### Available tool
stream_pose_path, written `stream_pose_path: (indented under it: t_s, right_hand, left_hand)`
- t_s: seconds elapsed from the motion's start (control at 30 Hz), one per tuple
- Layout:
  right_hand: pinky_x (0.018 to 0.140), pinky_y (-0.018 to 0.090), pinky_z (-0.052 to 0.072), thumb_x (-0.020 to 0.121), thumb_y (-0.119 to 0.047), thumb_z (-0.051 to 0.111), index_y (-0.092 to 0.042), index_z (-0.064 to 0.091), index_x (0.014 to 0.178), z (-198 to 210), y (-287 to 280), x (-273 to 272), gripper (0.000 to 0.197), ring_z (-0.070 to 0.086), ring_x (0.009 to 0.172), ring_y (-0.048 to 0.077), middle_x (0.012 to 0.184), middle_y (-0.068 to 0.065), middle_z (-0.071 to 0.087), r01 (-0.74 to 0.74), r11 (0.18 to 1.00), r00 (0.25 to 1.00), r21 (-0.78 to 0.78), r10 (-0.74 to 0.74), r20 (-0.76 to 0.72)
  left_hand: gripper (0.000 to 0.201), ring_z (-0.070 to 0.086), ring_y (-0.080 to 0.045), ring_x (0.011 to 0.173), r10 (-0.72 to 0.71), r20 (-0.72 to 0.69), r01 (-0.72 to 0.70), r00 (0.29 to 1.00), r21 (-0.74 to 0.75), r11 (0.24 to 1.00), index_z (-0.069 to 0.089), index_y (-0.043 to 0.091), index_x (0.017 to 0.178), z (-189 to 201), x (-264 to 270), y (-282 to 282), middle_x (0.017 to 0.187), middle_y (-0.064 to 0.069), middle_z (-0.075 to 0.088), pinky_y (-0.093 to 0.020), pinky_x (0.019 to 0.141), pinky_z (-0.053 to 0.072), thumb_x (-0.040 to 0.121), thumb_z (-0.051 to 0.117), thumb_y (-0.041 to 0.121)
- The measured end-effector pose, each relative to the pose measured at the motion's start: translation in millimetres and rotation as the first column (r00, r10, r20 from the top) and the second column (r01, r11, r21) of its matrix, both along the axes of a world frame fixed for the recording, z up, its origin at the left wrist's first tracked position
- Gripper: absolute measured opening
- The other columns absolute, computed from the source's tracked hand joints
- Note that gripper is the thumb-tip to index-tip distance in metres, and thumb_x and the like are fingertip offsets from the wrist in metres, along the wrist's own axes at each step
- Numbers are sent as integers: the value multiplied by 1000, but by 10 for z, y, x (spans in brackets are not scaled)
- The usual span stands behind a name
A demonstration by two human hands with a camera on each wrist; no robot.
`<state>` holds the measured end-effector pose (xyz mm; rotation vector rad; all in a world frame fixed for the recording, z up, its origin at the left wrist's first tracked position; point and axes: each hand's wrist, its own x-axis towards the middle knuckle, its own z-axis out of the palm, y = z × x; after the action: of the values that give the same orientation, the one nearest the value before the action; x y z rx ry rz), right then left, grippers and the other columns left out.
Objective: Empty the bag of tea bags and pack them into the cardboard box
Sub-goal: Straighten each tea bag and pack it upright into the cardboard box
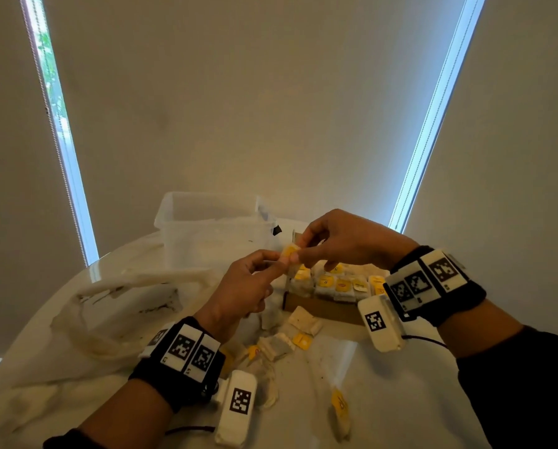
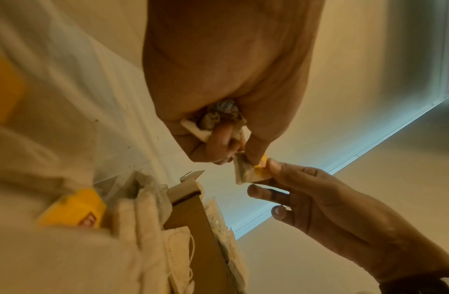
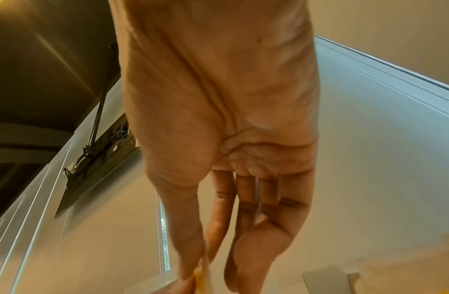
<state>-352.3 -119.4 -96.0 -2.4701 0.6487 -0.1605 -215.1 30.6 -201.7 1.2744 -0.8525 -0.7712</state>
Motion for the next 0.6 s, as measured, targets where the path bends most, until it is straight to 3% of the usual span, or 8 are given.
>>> stream_pose_path:
  t_s: [0.1,0.3,0.4,0.47,0.6]
  right_hand:
    - [63,18,58,95,-28,80,-13,77,105,-8,-94,-33,19,79,85,10,93,-1,82,44,999,998,8,-45,51]
    - [56,21,54,95,-27,81,-13,73,102,-106,-493,-182,17,80,82,11,87,-2,82,224,974,965,-20,-218,146]
    - [51,12,49,94,-25,81,-10,73,101,-268,-628,-196,18,80,76,12,86,0,82,231,973,968,-27,-227,103]
    - [54,11,49,94,-25,81,-9,72,102,-345,-673,-181,20,80,75,14,83,0,82,222,975,973,-14,-220,76]
    - [72,22,55,95,-25,81,-8,71,105,-374,-721,-134,22,80,73,17,77,-5,81,197,980,980,12,-197,22]
  left_hand:
    - [22,43,-11,57,20,3,-20,1000,13,1000,73,24,123,-22,11,-8,102,-6,69,-22,43,30,103,68,34]
    - [24,45,-8,54,31,-6,-31,999,42,999,76,24,120,-81,50,-33,102,-2,66,-25,45,26,101,72,39]
    - [24,45,-7,54,30,-13,-30,999,48,998,75,25,120,-86,53,-43,100,-2,66,-25,45,28,101,71,38]
    - [24,44,-8,54,32,-16,-31,999,50,998,76,24,120,-90,56,-50,100,-3,65,-25,44,27,101,72,38]
    - [23,44,-8,53,36,-13,-35,999,63,997,76,25,120,-103,65,-53,99,-4,66,-25,44,28,101,72,38]
